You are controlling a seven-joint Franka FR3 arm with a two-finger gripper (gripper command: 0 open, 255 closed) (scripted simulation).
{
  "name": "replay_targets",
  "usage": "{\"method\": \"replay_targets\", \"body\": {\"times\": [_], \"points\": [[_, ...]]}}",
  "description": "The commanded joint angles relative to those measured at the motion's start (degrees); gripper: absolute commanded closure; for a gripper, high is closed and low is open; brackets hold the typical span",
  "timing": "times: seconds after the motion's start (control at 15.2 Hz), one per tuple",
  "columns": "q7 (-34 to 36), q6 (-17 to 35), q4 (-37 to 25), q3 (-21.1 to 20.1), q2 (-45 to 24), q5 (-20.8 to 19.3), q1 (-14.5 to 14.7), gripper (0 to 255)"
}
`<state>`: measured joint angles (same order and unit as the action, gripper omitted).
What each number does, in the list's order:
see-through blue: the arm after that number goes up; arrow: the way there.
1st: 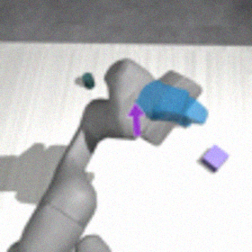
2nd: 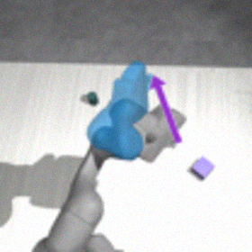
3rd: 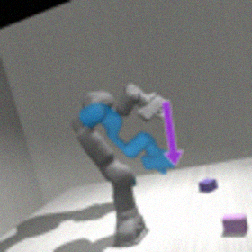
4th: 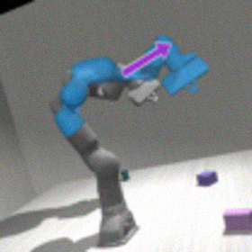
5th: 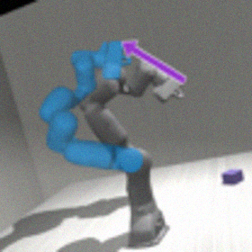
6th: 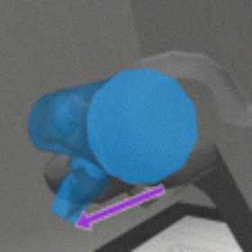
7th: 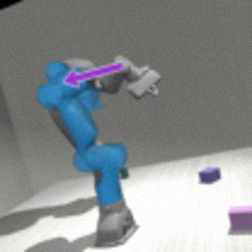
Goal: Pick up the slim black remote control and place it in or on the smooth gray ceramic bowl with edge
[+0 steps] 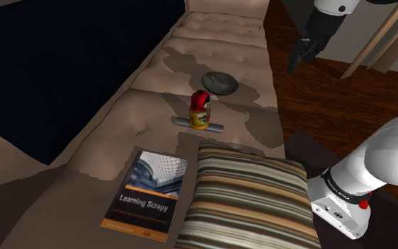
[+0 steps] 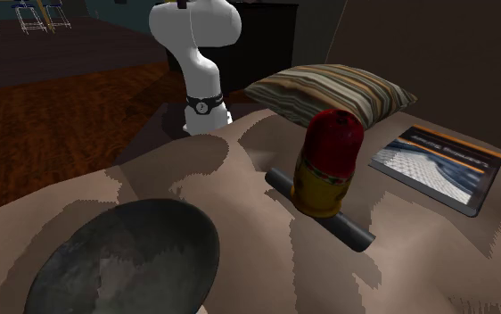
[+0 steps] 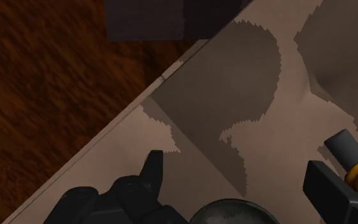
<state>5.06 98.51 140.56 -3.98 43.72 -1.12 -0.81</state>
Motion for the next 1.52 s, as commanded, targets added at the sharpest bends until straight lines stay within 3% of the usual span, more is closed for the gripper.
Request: {"method": "replay_targets", "body": {"times": [0.0, 0.86, 1.45], "points": [[0.0, 0.0, 0.0, 0.0, 0.0, 0.0, 0.0, 0], [-8.6, 19.9, -0.7, -5.5, -21.8, 1.1, 7.8, 0], [-12.9, 30.4, -5.2, -10.2, -37.9, -1.2, 12.0, 0]]}}
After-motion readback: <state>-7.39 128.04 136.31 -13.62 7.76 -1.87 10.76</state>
